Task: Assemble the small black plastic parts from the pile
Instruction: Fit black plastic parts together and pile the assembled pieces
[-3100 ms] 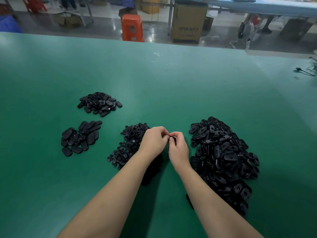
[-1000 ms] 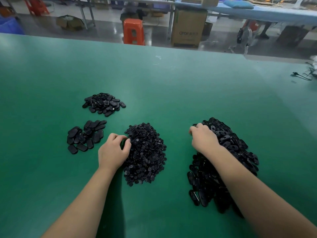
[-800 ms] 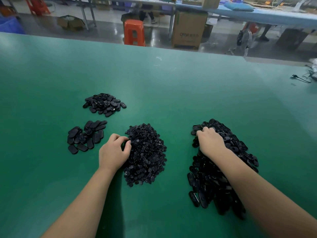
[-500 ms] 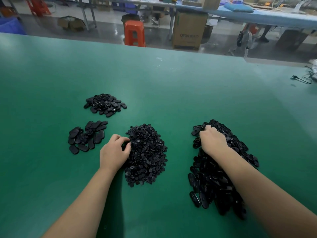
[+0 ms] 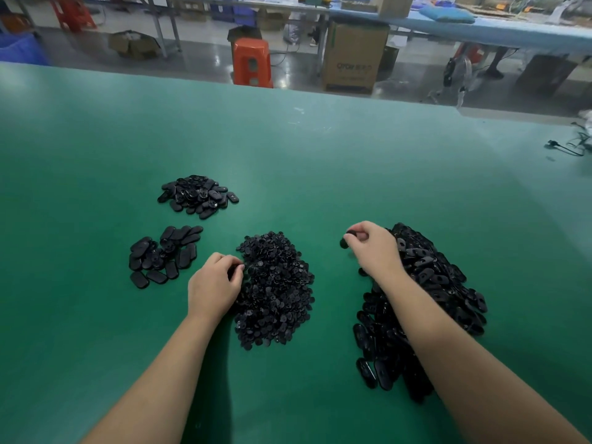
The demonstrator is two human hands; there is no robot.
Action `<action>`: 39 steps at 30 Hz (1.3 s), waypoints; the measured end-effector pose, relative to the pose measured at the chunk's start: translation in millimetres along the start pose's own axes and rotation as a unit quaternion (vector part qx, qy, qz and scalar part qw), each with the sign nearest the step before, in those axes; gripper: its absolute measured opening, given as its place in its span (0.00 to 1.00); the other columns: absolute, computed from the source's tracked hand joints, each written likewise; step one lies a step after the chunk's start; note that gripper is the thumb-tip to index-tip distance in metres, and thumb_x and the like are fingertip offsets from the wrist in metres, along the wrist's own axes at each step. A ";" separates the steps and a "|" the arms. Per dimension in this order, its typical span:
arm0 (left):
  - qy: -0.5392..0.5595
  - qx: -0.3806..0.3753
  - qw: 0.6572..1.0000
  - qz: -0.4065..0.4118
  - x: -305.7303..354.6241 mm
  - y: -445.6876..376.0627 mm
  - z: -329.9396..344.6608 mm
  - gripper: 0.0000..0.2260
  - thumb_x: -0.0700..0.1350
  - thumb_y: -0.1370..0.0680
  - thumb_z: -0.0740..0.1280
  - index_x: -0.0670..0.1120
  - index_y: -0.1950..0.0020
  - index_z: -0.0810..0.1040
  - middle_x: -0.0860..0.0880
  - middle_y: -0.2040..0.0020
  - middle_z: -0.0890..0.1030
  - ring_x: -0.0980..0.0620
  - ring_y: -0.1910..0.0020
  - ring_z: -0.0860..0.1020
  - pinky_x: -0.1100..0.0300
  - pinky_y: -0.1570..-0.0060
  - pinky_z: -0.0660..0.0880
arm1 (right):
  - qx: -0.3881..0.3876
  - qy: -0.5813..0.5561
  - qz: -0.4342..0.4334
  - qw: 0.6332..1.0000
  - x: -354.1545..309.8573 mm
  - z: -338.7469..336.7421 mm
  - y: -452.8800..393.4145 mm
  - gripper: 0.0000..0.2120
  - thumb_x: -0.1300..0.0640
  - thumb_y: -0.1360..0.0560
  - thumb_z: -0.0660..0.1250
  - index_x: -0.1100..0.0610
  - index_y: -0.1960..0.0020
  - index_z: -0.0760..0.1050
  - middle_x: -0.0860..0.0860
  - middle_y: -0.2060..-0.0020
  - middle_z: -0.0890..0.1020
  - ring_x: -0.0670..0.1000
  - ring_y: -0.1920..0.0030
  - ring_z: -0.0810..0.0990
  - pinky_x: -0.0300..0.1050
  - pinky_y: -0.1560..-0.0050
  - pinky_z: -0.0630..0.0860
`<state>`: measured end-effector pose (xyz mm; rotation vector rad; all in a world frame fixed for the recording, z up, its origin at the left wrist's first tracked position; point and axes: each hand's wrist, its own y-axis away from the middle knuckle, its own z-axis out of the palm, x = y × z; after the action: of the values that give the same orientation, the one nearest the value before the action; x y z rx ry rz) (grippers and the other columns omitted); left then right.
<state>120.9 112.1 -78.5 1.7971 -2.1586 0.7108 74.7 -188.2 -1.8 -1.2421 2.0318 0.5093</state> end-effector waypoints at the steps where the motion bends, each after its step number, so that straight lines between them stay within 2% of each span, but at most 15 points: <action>1: -0.001 0.000 1.000 -0.001 0.0 -0.4 0.1 0.05 0.50 0.20 0.68 0.52 0.50 0.83 0.57 0.55 0.78 0.56 0.64 0.76 0.63 0.72 0.68 | 0.001 -0.076 0.038 0.996 -2.8 8.8 3.9 0.04 0.57 0.22 0.69 0.54 0.48 0.79 0.50 0.54 0.83 0.52 0.55 0.83 0.47 0.55 0.80; 4: 0.000 0.001 1.000 0.000 0.5 -0.7 0.4 0.05 0.50 0.20 0.68 0.52 0.51 0.83 0.57 0.56 0.77 0.56 0.64 0.76 0.63 0.72 0.68 | 0.018 -0.199 0.122 0.972 -4.0 42.6 18.5 0.03 0.58 0.20 0.66 0.52 0.47 0.75 0.51 0.52 0.82 0.48 0.61 0.82 0.41 0.62 0.80; 6: 0.002 0.005 1.000 0.000 0.2 -0.7 0.4 0.05 0.50 0.19 0.68 0.52 0.51 0.83 0.57 0.56 0.77 0.57 0.64 0.75 0.63 0.72 0.67 | 0.045 -0.231 0.156 0.959 -1.9 63.1 27.9 0.02 0.58 0.18 0.64 0.52 0.47 0.73 0.50 0.54 0.81 0.45 0.64 0.81 0.38 0.65 0.78; 8: 0.005 0.009 1.000 0.000 -0.9 -0.2 0.4 0.05 0.49 0.19 0.67 0.52 0.51 0.82 0.58 0.57 0.76 0.57 0.64 0.75 0.64 0.72 0.66 | 0.084 -0.247 0.169 0.950 1.7 77.3 35.4 0.01 0.57 0.18 0.63 0.52 0.47 0.72 0.49 0.54 0.81 0.45 0.64 0.82 0.39 0.65 0.77; 12: 0.033 0.017 0.999 -0.021 -2.9 -2.6 2.0 0.05 0.47 0.18 0.66 0.50 0.50 0.81 0.57 0.58 0.77 0.58 0.64 0.74 0.63 0.70 0.66 | 0.130 -0.233 0.133 0.955 7.7 90.0 43.0 0.01 0.55 0.18 0.64 0.50 0.47 0.72 0.49 0.54 0.81 0.52 0.56 0.83 0.53 0.53 0.82; 14: 0.055 0.019 0.998 -0.034 -3.8 -3.2 3.3 0.05 0.47 0.18 0.65 0.49 0.49 0.81 0.56 0.57 0.78 0.58 0.63 0.74 0.61 0.68 0.67 | 0.129 -0.231 0.124 0.956 9.0 91.4 43.1 0.01 0.54 0.18 0.64 0.49 0.48 0.72 0.49 0.54 0.81 0.53 0.54 0.83 0.56 0.51 0.82; 18: 0.128 0.030 0.988 -0.082 2.8 -3.6 5.5 0.05 0.44 0.17 0.65 0.49 0.50 0.80 0.54 0.58 0.78 0.56 0.62 0.75 0.59 0.66 0.68 | 0.131 -0.211 0.116 0.962 11.7 92.2 43.3 0.01 0.54 0.18 0.64 0.49 0.47 0.72 0.49 0.54 0.81 0.52 0.54 0.82 0.54 0.52 0.81; 21: 0.170 0.034 0.978 -0.112 14.1 -2.9 6.8 0.06 0.44 0.17 0.64 0.49 0.52 0.79 0.52 0.58 0.78 0.55 0.60 0.76 0.58 0.62 0.68 | 0.135 -0.193 0.103 0.966 13.2 94.2 44.2 0.01 0.54 0.18 0.64 0.50 0.47 0.73 0.48 0.56 0.80 0.50 0.55 0.81 0.49 0.53 0.80; 26: 0.261 0.078 0.952 -0.142 30.3 0.1 9.8 0.05 0.45 0.18 0.65 0.50 0.53 0.78 0.55 0.54 0.76 0.57 0.54 0.75 0.66 0.55 0.68 | 0.131 -0.189 0.098 0.968 14.2 94.1 45.2 0.01 0.55 0.19 0.65 0.51 0.47 0.73 0.47 0.56 0.80 0.46 0.57 0.79 0.44 0.56 0.78; 29: 0.328 0.069 0.925 -0.177 31.6 -1.4 10.7 0.06 0.46 0.17 0.65 0.50 0.52 0.79 0.53 0.52 0.79 0.55 0.54 0.77 0.60 0.53 0.73 | 0.130 -0.191 0.100 0.968 14.0 93.4 45.4 0.01 0.55 0.19 0.65 0.50 0.47 0.73 0.46 0.57 0.80 0.45 0.57 0.79 0.41 0.57 0.77; 31: 0.352 0.054 0.915 -0.187 32.6 -1.7 10.7 0.06 0.47 0.17 0.65 0.51 0.52 0.80 0.52 0.53 0.81 0.60 0.57 0.78 0.61 0.56 0.73 | 0.128 -0.191 0.100 0.968 14.2 93.6 45.5 0.01 0.55 0.19 0.65 0.50 0.48 0.73 0.45 0.57 0.79 0.45 0.57 0.79 0.39 0.58 0.76; 33: 0.369 0.044 0.909 -0.190 36.1 -1.1 9.9 0.06 0.47 0.17 0.65 0.52 0.51 0.80 0.55 0.54 0.82 0.67 0.58 0.78 0.65 0.57 0.72 | 0.126 -0.191 0.099 0.968 14.0 93.7 45.9 0.01 0.55 0.19 0.65 0.50 0.48 0.73 0.46 0.57 0.79 0.45 0.57 0.79 0.39 0.58 0.76; 35: 0.381 0.038 0.903 -0.193 40.4 -1.0 9.9 0.06 0.47 0.17 0.65 0.52 0.51 0.80 0.56 0.54 0.83 0.69 0.58 0.78 0.66 0.56 0.71 | 0.125 -0.192 0.099 0.968 13.8 93.3 45.8 0.01 0.55 0.18 0.64 0.50 0.47 0.73 0.46 0.56 0.80 0.46 0.56 0.80 0.41 0.57 0.77; 37: 0.379 0.042 0.905 -0.191 43.6 -2.2 8.5 0.06 0.47 0.17 0.65 0.51 0.50 0.80 0.56 0.55 0.83 0.67 0.58 0.78 0.65 0.56 0.72 | 0.121 -0.196 0.099 0.968 14.0 93.1 45.8 0.01 0.55 0.18 0.63 0.51 0.47 0.74 0.47 0.55 0.81 0.48 0.55 0.81 0.44 0.55 0.79; 39: 0.352 0.055 0.919 -0.171 45.2 -4.5 5.2 0.06 0.48 0.17 0.65 0.52 0.51 0.79 0.55 0.58 0.81 0.61 0.63 0.77 0.62 0.60 0.71 | 0.116 -0.203 0.098 0.967 14.2 92.8 46.0 0.03 0.55 0.17 0.62 0.51 0.46 0.74 0.48 0.54 0.82 0.50 0.54 0.82 0.48 0.52 0.81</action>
<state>116.2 70.4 -60.3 1.5650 -1.3226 1.1746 62.5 -116.3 -76.7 -0.7305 1.8068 0.5494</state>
